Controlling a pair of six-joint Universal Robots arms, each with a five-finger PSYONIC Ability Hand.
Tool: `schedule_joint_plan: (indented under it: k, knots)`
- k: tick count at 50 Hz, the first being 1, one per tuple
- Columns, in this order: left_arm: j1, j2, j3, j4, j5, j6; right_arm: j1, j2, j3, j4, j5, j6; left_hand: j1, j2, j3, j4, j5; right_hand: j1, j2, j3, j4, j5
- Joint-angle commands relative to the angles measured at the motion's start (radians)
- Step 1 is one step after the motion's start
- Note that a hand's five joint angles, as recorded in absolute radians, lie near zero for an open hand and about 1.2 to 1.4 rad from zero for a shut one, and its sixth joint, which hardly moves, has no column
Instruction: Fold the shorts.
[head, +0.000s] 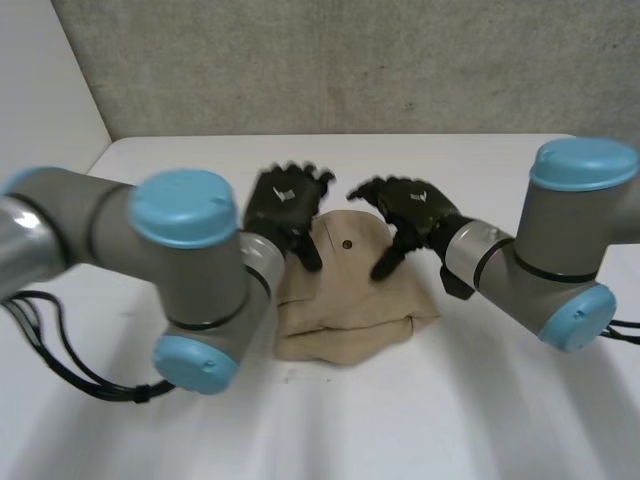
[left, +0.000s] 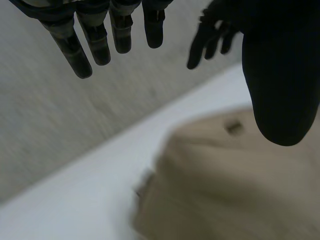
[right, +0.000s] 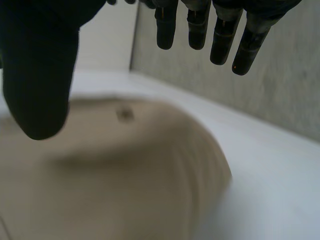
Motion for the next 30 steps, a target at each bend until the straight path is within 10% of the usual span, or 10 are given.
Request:
schedule_joint_plan:
  k: [1,21,30]
  knots:
    - [-0.017,-0.202,0.149,-0.204,-0.046,0.005,-0.007,0.206,-0.145,0.168,0.118,-0.192,0.012,-0.004,-0.013,-0.002,-0.020,-0.030,-0.048,-0.040,-0.063,-0.071]
    - [-0.037,0.084,0.112,-0.333,-0.084,0.002,-0.013,-0.084,-0.099,0.175,0.149,-0.202,-0.015,-0.030,-0.040,-0.028,-0.046,-0.030,-0.048,-0.040,-0.063,-0.071]
    - [0.131,0.432,0.058,-0.422,-0.089,-0.005,-0.065,-0.320,-0.082,0.163,0.445,-0.166,-0.012,-0.027,-0.037,-0.025,-0.043,-0.030,-0.048,-0.040,-0.063,-0.071]
